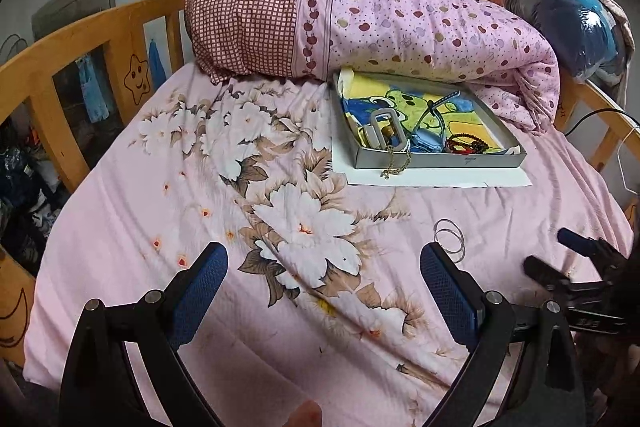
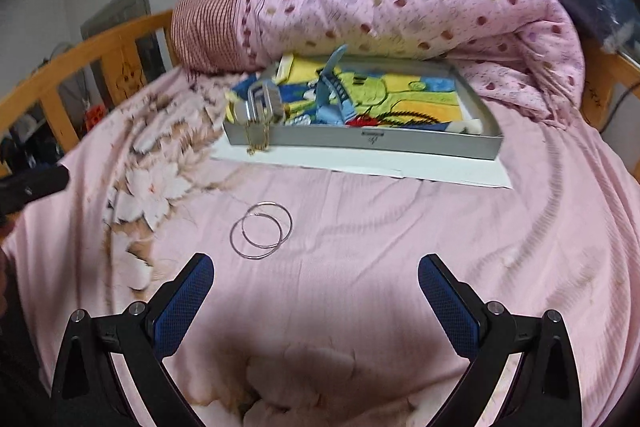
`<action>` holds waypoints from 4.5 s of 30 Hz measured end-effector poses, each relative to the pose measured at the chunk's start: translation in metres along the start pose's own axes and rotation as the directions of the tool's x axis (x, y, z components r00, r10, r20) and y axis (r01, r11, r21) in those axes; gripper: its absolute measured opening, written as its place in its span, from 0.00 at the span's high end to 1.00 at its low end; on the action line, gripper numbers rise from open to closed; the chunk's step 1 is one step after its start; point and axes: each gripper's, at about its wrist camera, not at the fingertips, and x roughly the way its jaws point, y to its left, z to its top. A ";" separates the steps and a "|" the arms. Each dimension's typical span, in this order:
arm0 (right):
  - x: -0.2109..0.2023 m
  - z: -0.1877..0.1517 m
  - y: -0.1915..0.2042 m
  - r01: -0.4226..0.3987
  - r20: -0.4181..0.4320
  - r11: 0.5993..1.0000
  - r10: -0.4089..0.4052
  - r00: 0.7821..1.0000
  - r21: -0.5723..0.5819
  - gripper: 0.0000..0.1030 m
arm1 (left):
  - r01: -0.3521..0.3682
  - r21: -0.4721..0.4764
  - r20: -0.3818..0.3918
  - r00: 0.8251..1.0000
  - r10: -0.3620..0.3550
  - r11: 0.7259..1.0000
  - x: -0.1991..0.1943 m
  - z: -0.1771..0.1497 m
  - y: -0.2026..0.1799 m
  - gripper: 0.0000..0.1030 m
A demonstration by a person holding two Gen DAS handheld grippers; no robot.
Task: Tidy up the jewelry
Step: 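Withdraw both open grippers from the tray, then reach the right gripper toward the large silver hoops while the left approaches the dangling gold chain, then grasp the large silver hoops with the right gripper while the left grips the gold chain, then carry the hoops toward the tray with the right while the left lifts the chain into it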
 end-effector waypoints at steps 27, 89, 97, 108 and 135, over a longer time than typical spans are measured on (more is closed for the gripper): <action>0.086 0.024 -0.014 0.022 -0.107 0.998 -0.030 0.994 -0.067 0.00 | 0.111 0.052 -0.086 0.991 -0.107 0.992 0.134 0.035 -0.002 0.09; 0.116 0.055 -0.016 -0.059 -0.125 0.990 0.043 0.991 -0.126 0.96 | 0.348 0.057 -0.091 0.935 -0.342 0.936 0.166 0.060 -0.036 0.98; 0.092 0.060 -0.019 -0.044 -0.055 0.994 0.038 0.998 -0.102 0.96 | 0.370 0.072 -0.080 0.928 -0.364 0.926 0.136 0.060 -0.045 0.98; 0.063 0.084 -0.029 -0.043 0.051 0.997 0.047 0.998 -0.072 0.96 | 0.413 0.123 -0.032 0.910 -0.412 0.902 0.103 0.077 -0.068 0.98; 0.120 0.142 -0.094 0.031 -0.004 0.998 -0.031 1.000 0.059 0.96 | 0.401 0.085 -0.040 0.916 -0.399 0.912 0.170 0.163 -0.080 0.98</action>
